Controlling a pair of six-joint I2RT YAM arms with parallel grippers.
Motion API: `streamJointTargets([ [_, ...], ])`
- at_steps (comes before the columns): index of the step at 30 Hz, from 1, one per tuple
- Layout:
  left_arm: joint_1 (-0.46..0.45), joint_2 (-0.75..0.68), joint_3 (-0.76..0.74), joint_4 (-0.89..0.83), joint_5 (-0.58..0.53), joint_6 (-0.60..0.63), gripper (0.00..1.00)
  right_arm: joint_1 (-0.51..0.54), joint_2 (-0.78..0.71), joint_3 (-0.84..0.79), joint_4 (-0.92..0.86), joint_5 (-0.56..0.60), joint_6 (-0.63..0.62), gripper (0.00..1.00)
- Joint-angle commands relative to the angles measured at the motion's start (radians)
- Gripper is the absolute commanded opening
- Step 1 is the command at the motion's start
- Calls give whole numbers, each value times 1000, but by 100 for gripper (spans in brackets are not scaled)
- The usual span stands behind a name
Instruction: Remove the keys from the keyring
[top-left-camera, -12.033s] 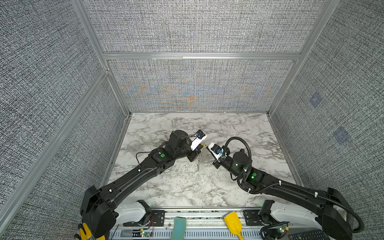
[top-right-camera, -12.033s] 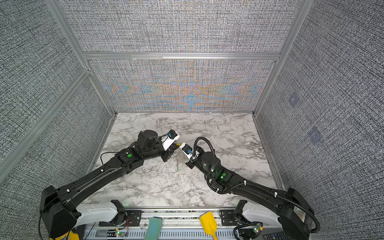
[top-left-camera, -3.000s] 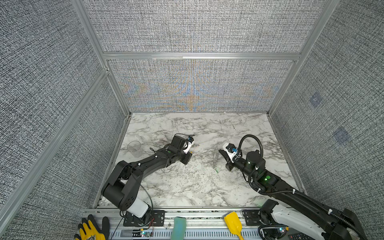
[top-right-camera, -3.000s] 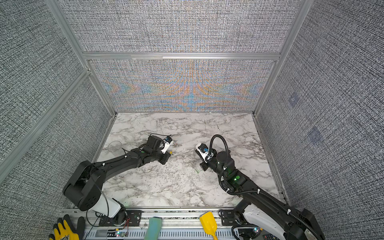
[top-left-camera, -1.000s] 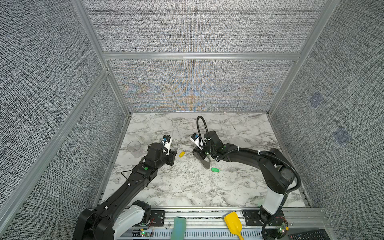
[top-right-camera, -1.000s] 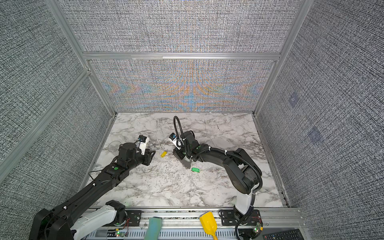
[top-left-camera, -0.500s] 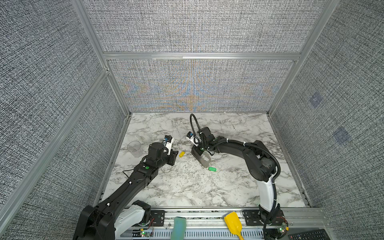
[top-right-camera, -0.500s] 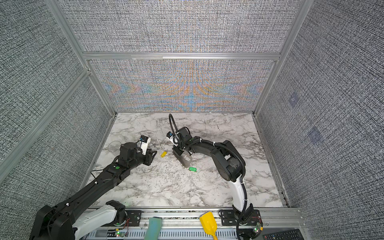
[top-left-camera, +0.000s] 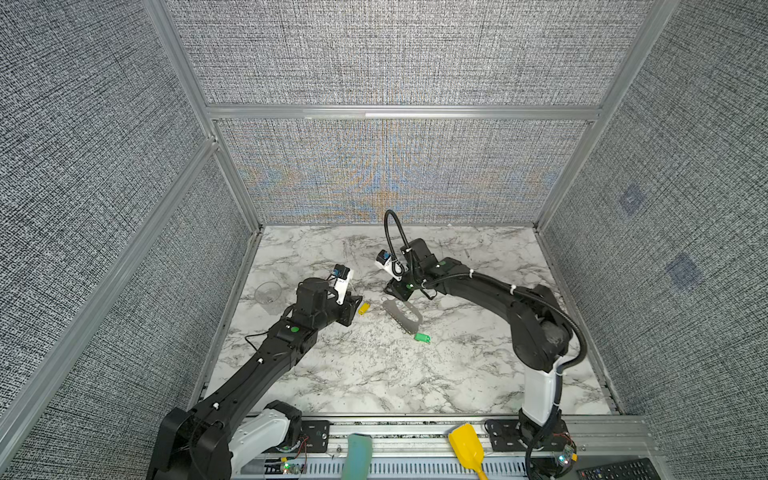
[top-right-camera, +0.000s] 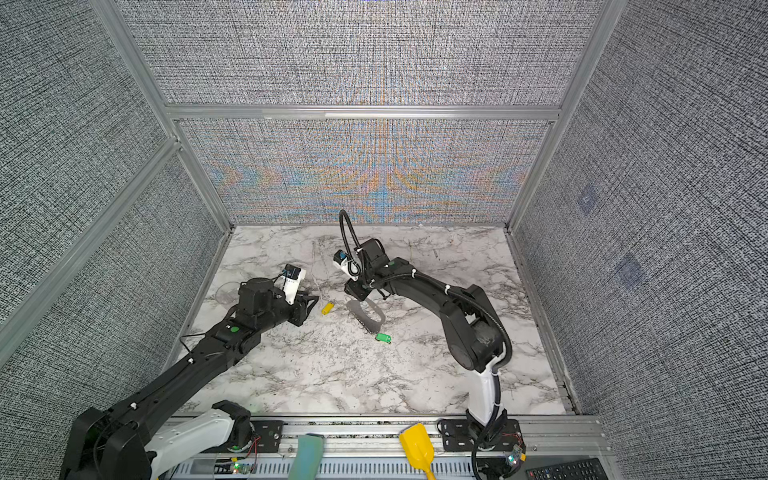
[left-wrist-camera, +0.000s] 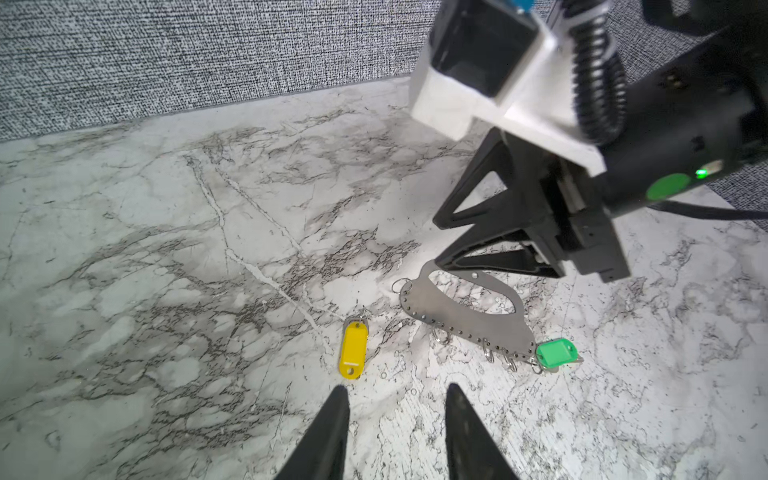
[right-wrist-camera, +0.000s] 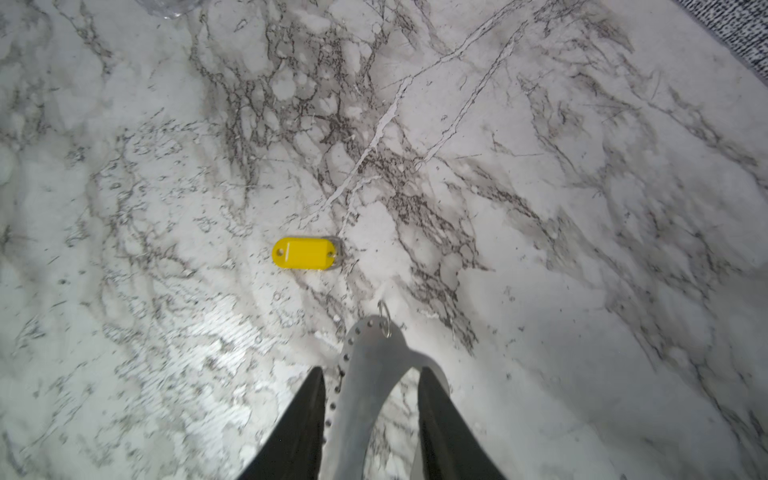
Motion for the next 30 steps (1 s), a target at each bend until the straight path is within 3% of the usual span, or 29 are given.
streamJointTargets([
  [1, -1, 3, 11, -9, 45, 25, 41, -1, -91, -103, -109, 44, -4, 40],
  [6, -2, 0, 15, 6, 67, 23, 40, 11, -231, -308, -141, 91, -46, 39],
  [10, -3, -3, 12, 26, 83, 10, 40, 18, -257, -396, -131, 98, -105, 40],
  [23, -13, -39, -25, 40, 77, 0, 40, 30, -98, -355, -140, 55, -169, 38],
  [30, -14, -25, -31, 50, 79, 5, 40, 36, -84, -360, -193, 45, -192, 31],
])
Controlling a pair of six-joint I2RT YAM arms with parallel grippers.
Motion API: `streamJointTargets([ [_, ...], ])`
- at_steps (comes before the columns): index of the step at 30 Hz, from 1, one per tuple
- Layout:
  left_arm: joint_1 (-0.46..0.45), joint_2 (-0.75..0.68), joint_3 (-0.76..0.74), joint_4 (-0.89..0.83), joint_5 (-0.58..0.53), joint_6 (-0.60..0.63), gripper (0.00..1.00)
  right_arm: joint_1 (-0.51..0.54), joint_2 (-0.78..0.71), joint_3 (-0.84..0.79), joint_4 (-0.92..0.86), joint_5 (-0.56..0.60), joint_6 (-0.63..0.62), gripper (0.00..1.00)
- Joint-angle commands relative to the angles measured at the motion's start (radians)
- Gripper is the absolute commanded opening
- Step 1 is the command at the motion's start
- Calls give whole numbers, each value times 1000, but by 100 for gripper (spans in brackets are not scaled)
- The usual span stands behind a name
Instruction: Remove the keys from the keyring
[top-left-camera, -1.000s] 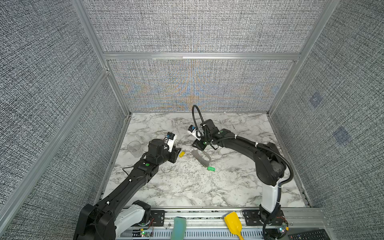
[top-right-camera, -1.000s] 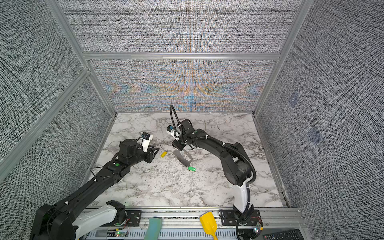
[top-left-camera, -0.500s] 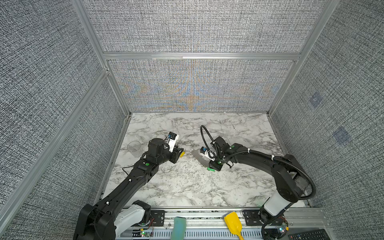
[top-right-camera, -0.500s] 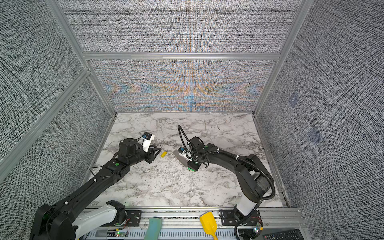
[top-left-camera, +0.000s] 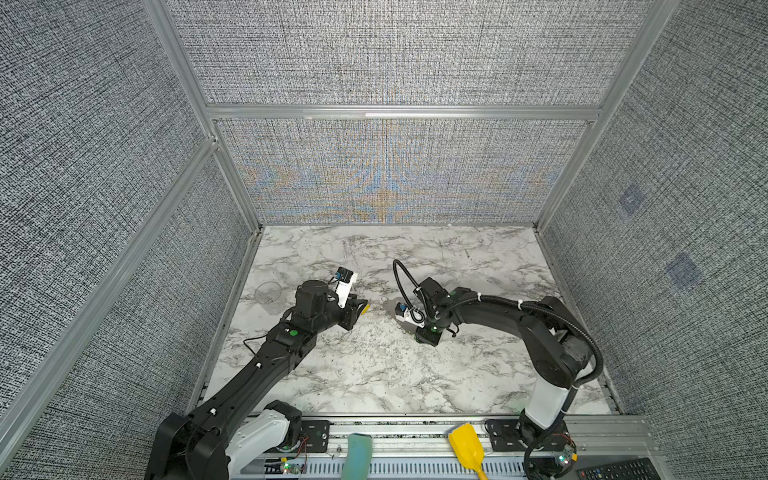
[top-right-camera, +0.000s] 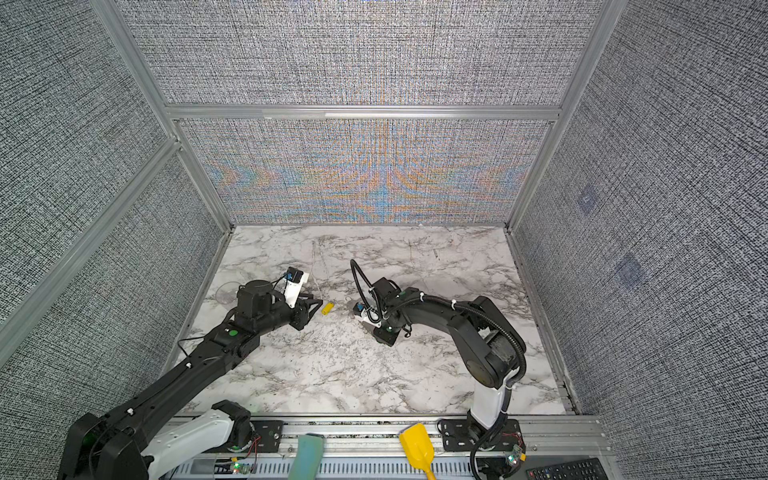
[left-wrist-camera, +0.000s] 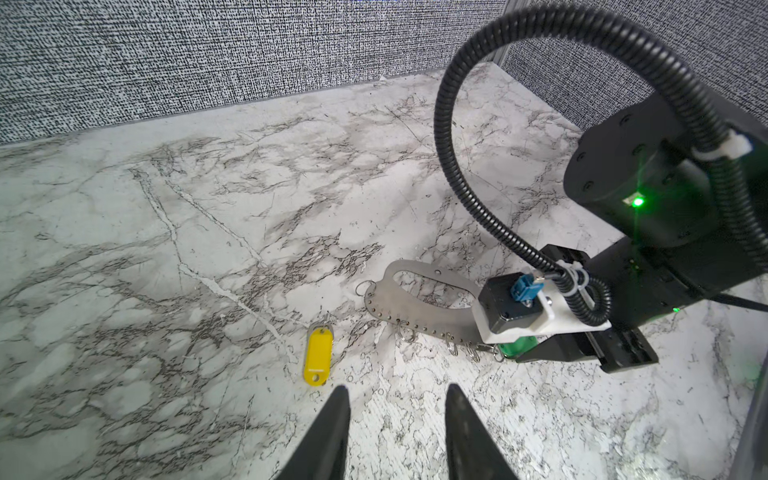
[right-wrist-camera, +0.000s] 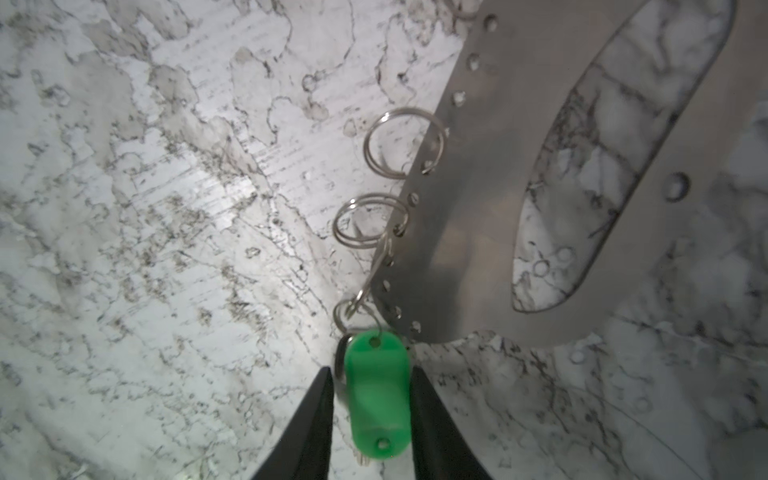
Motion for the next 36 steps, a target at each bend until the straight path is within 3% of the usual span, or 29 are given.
streamJointTargets([
  [1, -1, 4, -4, 33, 2, 4, 40, 5, 2, 2, -64, -27, -26, 30],
  [5, -2, 2, -14, 42, 1, 6, 40, 9, -24, -16, -93, -30, -37, 24],
  [11, -2, 0, -24, 44, 2, 16, 40, -5, -66, -65, -112, 10, -50, 24],
  [20, -16, 16, -33, 63, 102, 122, 40, -57, -187, -99, -62, 32, -40, 36],
  [24, -65, 48, -27, 53, 137, 260, 40, -81, -273, -136, 14, 27, -10, 37],
  [30, -171, 147, 23, 3, 136, 582, 39, -148, -442, -240, 172, 100, 117, 38],
  [33, -217, 189, 33, 0, 138, 785, 39, -163, -548, -303, 258, 158, 174, 41],
  [36, -243, 243, 57, 9, 130, 909, 39, -169, -643, -371, 352, 225, 234, 51],
])
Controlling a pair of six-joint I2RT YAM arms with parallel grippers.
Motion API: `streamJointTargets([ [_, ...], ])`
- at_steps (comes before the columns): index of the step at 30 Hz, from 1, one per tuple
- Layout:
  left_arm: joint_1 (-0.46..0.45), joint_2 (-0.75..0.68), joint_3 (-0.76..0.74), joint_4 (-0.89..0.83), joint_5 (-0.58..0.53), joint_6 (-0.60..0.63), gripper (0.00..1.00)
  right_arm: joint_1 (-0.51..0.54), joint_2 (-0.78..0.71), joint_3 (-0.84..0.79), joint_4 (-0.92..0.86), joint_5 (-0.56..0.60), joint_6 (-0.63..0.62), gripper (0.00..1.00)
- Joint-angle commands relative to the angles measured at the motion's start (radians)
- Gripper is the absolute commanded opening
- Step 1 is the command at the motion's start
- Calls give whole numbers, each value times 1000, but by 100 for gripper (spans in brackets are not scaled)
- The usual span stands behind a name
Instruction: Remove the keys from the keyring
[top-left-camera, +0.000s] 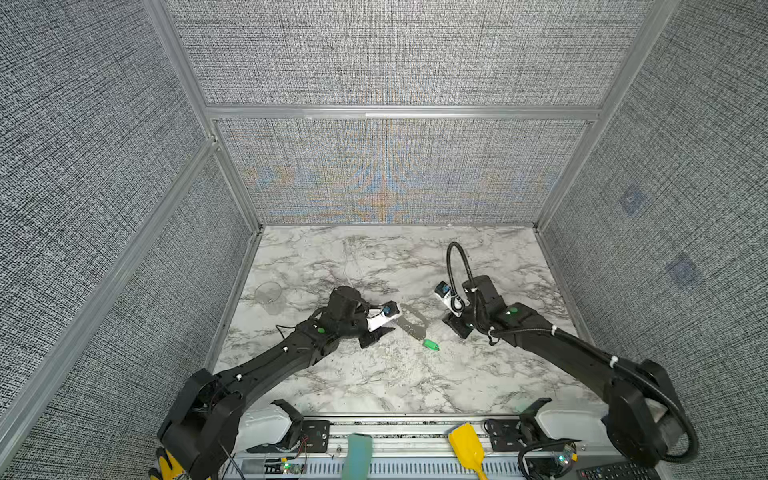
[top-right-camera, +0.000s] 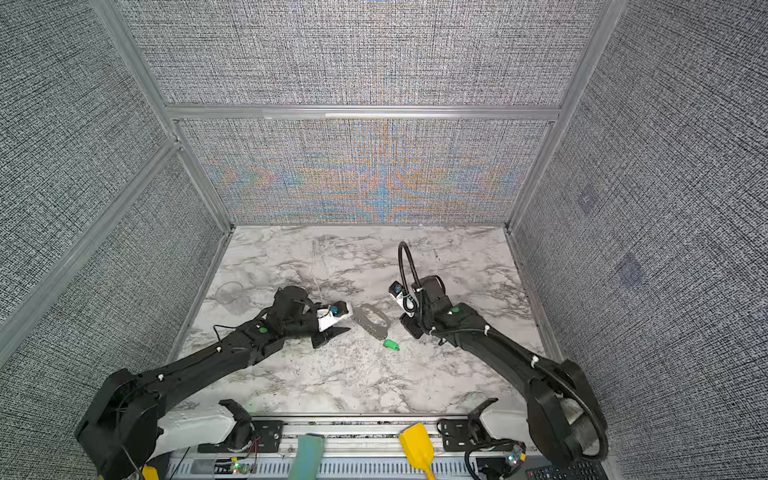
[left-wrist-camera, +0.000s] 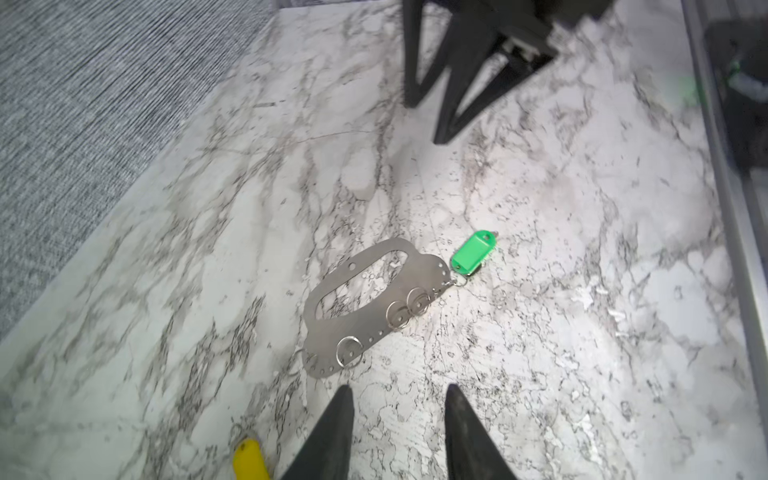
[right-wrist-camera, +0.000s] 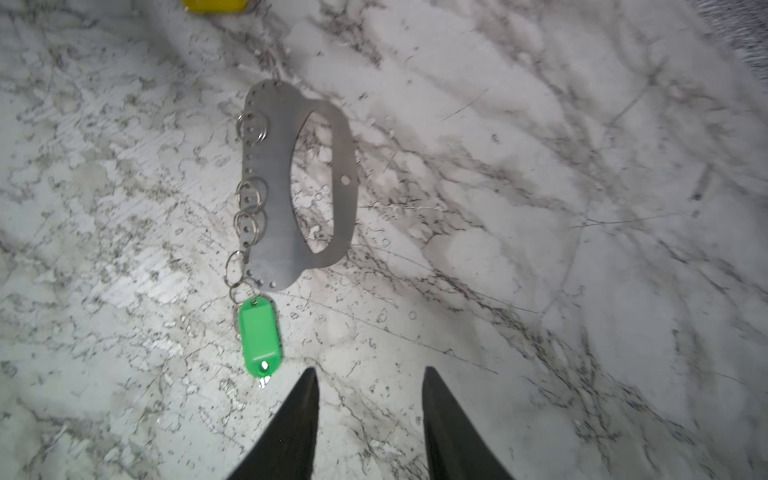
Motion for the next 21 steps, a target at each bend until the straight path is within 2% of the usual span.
streamJointTargets([
  [1, -18, 58, 37, -20, -1, 261, 39, -8, -79, -55, 150, 107, 108, 53],
  [5, -68, 175, 121, -103, -62, 435, 37, -29, -178, -110, 202, 128, 174, 55],
  [9, -106, 277, 187, -128, -117, 543, 33, -38, -221, -134, 183, 120, 194, 54],
  [21, -186, 508, 362, -216, -190, 638, 28, -54, -234, -171, 165, 95, 157, 53],
])
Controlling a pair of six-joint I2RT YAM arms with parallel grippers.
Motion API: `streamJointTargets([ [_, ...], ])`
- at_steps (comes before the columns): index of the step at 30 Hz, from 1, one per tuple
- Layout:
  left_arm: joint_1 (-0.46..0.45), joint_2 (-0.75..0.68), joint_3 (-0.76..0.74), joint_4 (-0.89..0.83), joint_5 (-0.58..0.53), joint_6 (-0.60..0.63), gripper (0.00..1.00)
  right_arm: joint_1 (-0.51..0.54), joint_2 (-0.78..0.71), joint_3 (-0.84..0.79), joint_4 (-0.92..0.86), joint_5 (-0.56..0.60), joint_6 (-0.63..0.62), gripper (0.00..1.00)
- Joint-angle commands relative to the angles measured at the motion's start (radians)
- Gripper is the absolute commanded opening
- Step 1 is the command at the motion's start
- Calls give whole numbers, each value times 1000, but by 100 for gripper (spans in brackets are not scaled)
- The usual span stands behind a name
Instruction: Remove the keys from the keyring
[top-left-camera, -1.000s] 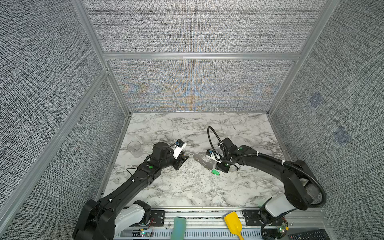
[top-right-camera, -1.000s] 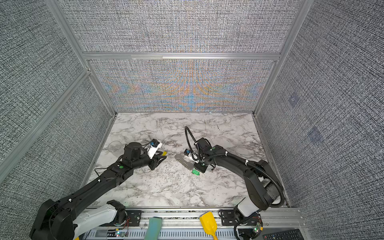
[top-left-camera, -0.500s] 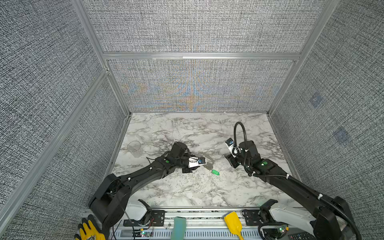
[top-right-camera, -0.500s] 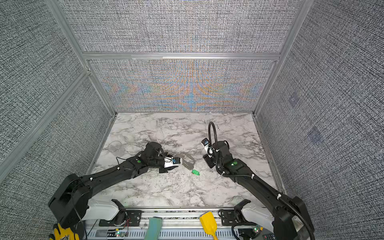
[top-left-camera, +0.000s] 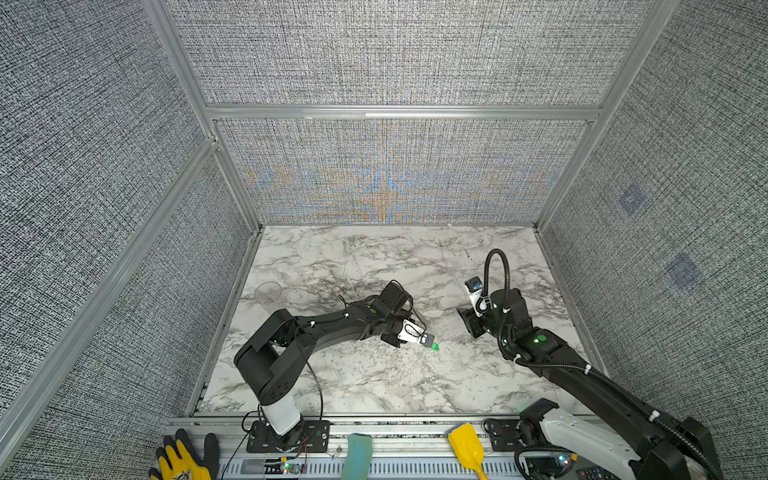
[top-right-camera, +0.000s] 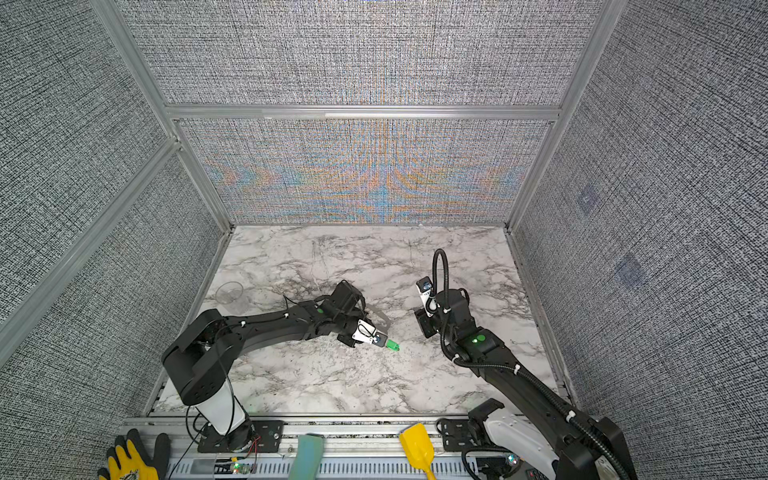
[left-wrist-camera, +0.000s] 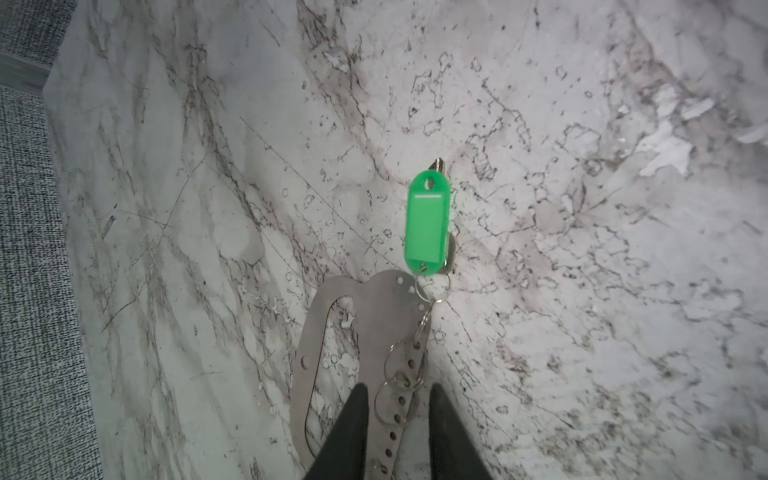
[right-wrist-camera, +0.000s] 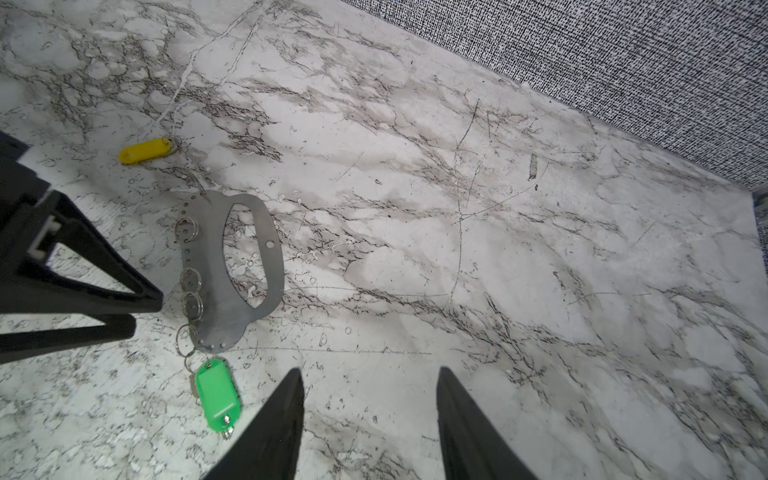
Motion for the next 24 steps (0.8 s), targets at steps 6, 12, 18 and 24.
streamJointTargets([
  [6, -22, 64, 43, -59, -21, 41, 25, -3, 23, -8, 8, -20, -39, 52],
  [12, -32, 92, 62, -41, -45, 32, 21, -4, 32, -15, 12, -32, -41, 50],
  [18, -39, 103, 63, -46, -53, 33, 21, -4, 32, -21, 13, -41, -43, 48],
  [24, -43, 112, 66, -36, -51, 21, 19, -4, 37, -23, 15, -53, -44, 45],
])
